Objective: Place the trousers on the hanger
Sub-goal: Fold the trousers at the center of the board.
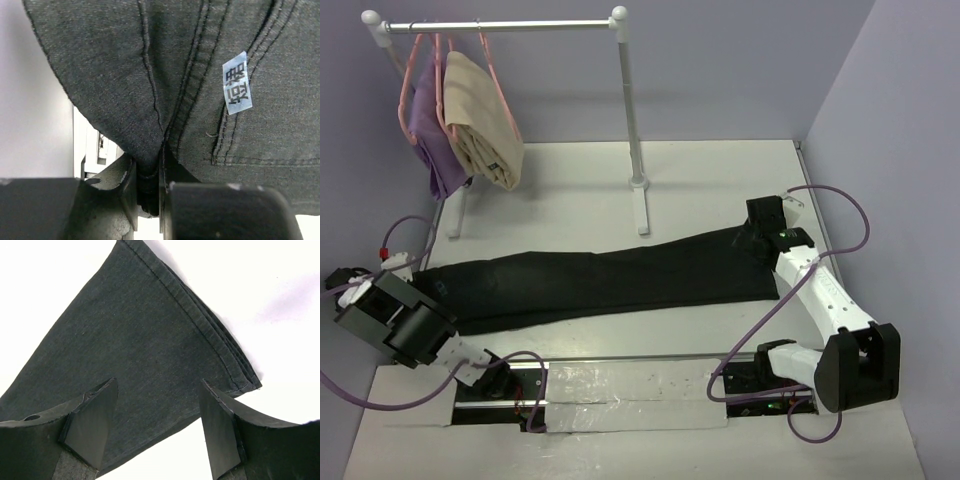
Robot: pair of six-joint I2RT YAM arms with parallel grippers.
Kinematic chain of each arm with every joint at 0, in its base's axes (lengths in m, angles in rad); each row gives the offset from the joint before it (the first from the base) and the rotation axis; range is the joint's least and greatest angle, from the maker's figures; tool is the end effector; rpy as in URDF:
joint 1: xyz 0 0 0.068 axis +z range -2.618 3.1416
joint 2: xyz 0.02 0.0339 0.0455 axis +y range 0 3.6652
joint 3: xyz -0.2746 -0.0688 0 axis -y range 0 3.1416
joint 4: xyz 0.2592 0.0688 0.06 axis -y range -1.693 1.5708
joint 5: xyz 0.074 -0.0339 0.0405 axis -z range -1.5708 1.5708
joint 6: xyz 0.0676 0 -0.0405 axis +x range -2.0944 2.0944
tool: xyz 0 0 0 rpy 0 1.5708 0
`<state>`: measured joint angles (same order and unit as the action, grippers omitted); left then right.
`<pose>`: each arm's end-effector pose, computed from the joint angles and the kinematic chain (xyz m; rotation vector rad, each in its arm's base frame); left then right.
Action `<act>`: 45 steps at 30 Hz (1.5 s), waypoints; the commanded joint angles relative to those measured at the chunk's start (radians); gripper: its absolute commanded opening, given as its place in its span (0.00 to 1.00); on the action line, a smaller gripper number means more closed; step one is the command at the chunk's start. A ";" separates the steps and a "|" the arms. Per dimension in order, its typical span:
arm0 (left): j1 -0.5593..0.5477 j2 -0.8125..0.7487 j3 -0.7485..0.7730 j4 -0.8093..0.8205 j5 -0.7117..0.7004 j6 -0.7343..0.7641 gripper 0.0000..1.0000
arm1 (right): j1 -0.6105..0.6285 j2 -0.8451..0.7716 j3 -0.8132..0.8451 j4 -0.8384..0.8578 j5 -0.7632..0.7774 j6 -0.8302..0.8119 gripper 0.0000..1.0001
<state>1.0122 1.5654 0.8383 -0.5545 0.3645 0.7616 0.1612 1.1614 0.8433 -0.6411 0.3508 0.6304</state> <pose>0.1748 0.2341 0.1292 -0.2635 2.6674 -0.0096 0.2550 0.0179 0.2288 0.7019 2.3479 -0.1023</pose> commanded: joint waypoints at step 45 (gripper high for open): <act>-1.130 -0.375 0.864 -0.479 0.140 -0.712 0.00 | 0.359 0.417 0.025 0.448 -0.243 0.183 0.70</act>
<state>-0.0368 1.1816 1.6337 -1.1076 0.5396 0.1326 0.5148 1.5715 0.8192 -0.2478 0.1352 0.7883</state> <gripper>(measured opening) 0.223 0.699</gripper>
